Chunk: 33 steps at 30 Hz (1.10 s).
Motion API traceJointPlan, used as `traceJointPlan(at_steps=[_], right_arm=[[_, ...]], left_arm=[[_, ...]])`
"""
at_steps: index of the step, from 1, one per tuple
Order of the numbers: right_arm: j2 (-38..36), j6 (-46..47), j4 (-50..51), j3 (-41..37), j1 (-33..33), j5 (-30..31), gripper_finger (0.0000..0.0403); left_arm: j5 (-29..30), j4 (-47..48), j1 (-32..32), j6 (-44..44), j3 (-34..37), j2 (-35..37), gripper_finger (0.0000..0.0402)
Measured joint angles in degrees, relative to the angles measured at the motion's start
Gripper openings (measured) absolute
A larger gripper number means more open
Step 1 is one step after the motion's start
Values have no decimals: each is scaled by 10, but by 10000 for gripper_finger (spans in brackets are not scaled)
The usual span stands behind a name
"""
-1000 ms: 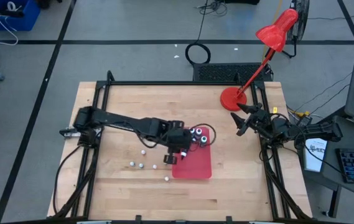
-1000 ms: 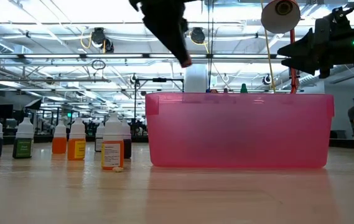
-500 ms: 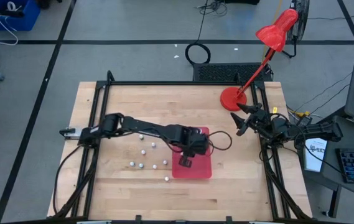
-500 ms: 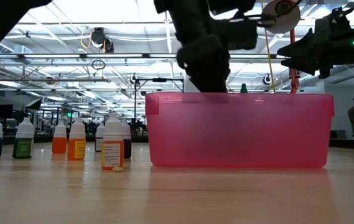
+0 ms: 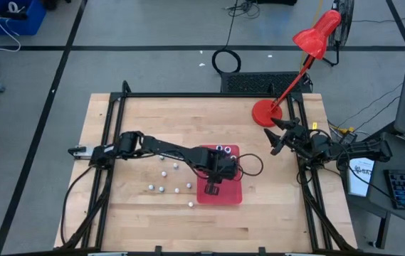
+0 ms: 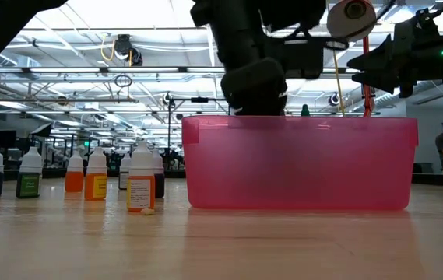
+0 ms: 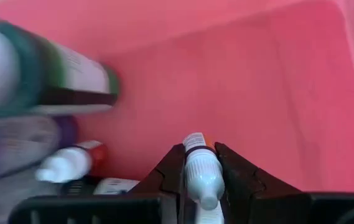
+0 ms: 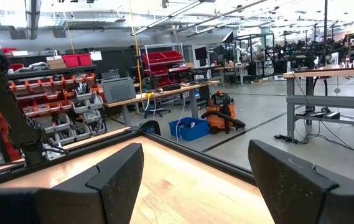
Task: Pick & Place food coloring
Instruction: Put the small orange food coloring bottle into the red bin, then put the small blue food coloring bottle into the red bin
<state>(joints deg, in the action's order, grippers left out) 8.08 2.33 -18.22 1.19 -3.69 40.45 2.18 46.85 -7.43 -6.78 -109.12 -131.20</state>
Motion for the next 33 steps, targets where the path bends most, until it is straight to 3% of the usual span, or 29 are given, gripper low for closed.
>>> traceJointPlan(at_steps=[16, 25, 33], right_arm=[[0, 0, -2, 0, 0, 0, 279], [0, 0, -2, 0, 0, 0, 279], [0, 0, -1, 0, 0, 0, 279]], left_arm=[[-8, -45, -4, 48, 37, 0, 69], [-8, -47, -4, 48, 37, 0, 189], [-1, -9, -2, 8, 37, 20, 233]])
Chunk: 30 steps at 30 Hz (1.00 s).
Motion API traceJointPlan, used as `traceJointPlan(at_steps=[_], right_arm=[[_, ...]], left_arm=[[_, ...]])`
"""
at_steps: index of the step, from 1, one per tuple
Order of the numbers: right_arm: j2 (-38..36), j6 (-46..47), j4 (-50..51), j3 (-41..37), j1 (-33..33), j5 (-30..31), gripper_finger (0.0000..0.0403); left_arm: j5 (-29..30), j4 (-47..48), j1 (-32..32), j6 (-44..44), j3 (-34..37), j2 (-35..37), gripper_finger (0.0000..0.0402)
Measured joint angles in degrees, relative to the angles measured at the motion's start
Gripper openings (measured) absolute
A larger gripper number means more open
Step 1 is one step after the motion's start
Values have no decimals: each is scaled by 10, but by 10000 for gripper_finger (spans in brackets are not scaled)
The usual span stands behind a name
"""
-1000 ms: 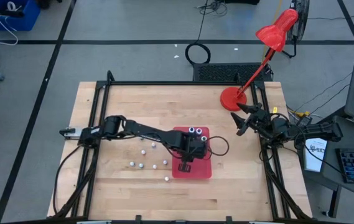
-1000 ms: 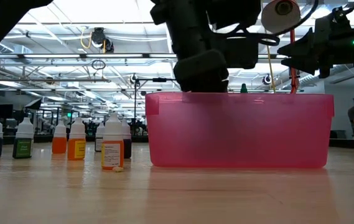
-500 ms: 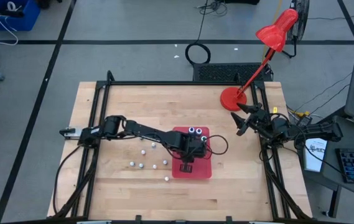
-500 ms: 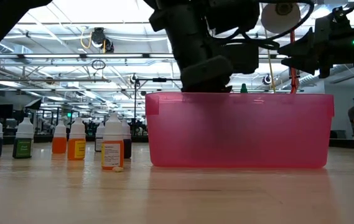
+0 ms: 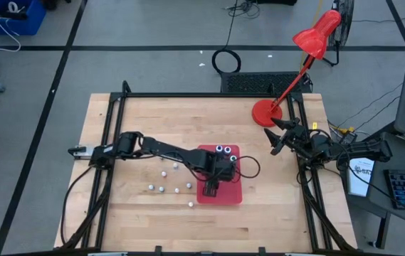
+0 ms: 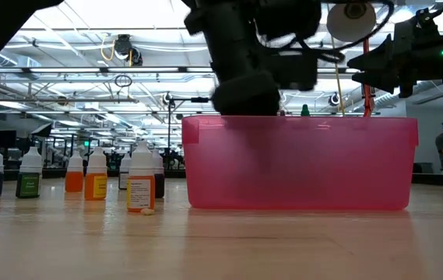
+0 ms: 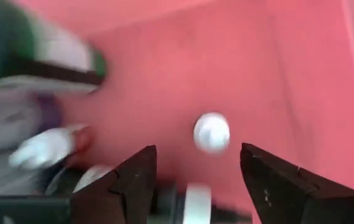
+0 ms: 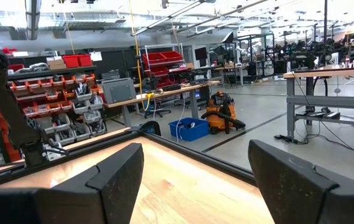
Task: Pick & Place food coloring
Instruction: Put the small blue food coloring bottle into the red bin
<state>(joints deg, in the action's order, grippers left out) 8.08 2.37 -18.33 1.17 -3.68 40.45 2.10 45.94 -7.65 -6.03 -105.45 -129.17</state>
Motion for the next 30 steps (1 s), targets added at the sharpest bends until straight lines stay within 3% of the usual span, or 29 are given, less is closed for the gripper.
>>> traceJointPlan(at_steps=[5, 9, 16, 22, 30], right_arm=[[0, 0, 2, 0, 0, 0, 279], [0, 0, 4, 0, 0, 0, 279], [5, 11, 13, 0, 0, 0, 279], [6, 16, 16, 0, -1, 0, 279], [14, 14, 21, 0, -1, 0, 279]], left_arm=[[53, 79, 3, 49, -1, 66, 237], [39, 177, 1, 129, -1, 105, 230], [76, 381, -19, 211, 0, 111, 214], [64, 345, 2, 189, 68, 173, 194], [67, 174, 70, 262, 348, 411, 182]])
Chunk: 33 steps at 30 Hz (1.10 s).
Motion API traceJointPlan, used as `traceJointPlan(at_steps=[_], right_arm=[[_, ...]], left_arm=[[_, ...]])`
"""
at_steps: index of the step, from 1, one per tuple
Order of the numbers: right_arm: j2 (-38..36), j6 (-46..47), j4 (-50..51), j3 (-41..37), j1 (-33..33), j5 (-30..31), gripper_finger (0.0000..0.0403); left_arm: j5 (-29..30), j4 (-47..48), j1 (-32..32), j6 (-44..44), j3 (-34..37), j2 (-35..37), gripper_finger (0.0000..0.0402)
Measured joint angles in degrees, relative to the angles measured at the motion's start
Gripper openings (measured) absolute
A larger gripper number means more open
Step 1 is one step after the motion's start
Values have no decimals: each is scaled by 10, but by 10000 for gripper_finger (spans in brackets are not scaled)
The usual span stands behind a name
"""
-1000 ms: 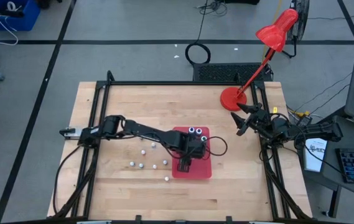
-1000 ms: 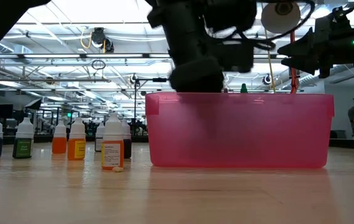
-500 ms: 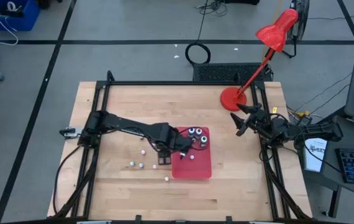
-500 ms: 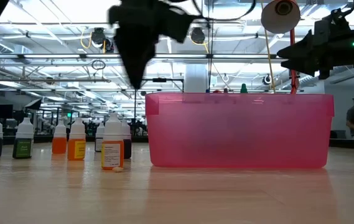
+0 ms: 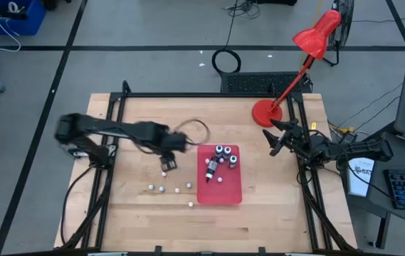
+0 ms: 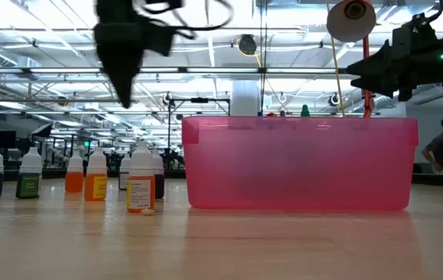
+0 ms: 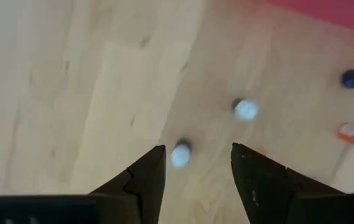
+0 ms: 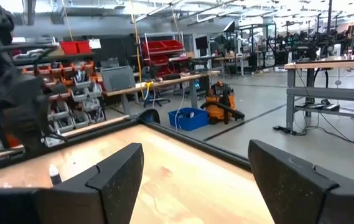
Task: Pick & Place food coloring
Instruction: Put the small blue food coloring bottle into the red bin
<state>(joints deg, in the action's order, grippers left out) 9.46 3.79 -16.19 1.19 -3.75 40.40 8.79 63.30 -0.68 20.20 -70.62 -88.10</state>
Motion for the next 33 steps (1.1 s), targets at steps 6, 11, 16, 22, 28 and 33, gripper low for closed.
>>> traceJointPlan(at_steps=[6, 11, 16, 22, 28, 33], right_arm=[[1, 0, -2, 0, 0, 0, 279], [2, -17, -17, 0, 0, 0, 279], [2, -30, -28, 0, 0, 0, 279], [2, -30, -26, 0, 0, 0, 279], [3, -30, -22, 0, 0, 0, 279], [5, -29, -22, 0, 0, 0, 279]], left_arm=[[-20, -93, 24, 114, 152, 124, 193], [-39, -112, 25, 156, 196, 131, 194], [-42, -164, 25, 150, 208, 123, 186], [-38, -203, 23, 131, 207, 112, 173], [-28, -202, 19, 126, 208, 61, 160], [-28, -199, 19, 125, 208, 17, 163]])
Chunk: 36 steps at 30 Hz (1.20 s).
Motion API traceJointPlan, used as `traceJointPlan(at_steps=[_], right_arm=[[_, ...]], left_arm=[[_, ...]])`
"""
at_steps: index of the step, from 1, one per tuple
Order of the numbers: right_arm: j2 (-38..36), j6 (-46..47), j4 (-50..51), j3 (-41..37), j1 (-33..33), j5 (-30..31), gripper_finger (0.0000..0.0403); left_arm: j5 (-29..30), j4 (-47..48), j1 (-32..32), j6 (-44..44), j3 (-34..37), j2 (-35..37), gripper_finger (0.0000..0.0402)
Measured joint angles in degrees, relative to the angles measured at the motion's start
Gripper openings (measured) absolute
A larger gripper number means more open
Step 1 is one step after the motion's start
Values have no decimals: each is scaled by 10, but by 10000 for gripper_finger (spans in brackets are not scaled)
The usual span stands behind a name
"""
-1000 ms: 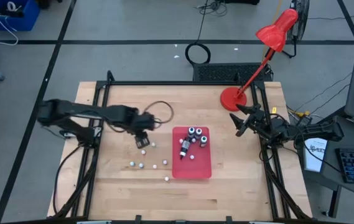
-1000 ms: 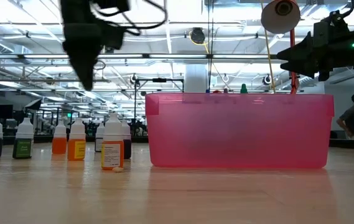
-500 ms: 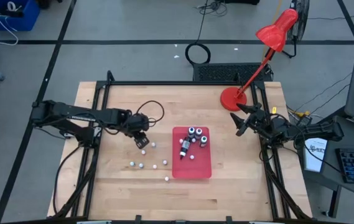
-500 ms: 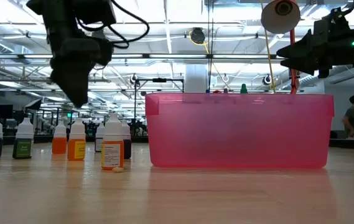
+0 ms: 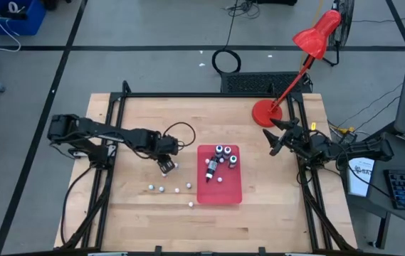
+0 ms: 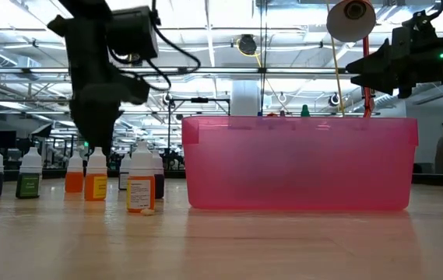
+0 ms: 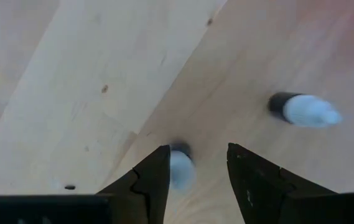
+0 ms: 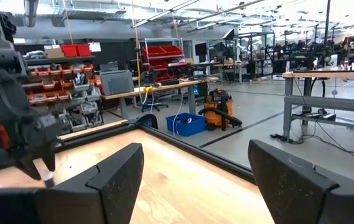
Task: Pick & Place food coloring
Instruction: Put the small blue food coloring bottle into the red bin
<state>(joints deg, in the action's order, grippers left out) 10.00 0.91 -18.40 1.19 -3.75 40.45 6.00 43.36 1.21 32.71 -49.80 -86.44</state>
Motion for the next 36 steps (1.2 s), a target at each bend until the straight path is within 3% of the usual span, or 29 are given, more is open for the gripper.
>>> traceJointPlan(at_steps=[10, 25, 36], right_arm=[[2, -1, 0, 0, 0, 0, 279], [3, -1, 0, 0, 0, 0, 279], [3, 1, 0, 0, 0, 0, 279]], left_arm=[[0, 1, 0, -16, 0, -64, 177], [-30, 63, 0, 4, 0, -57, 178], [-30, 59, 0, 6, 0, -57, 140]])
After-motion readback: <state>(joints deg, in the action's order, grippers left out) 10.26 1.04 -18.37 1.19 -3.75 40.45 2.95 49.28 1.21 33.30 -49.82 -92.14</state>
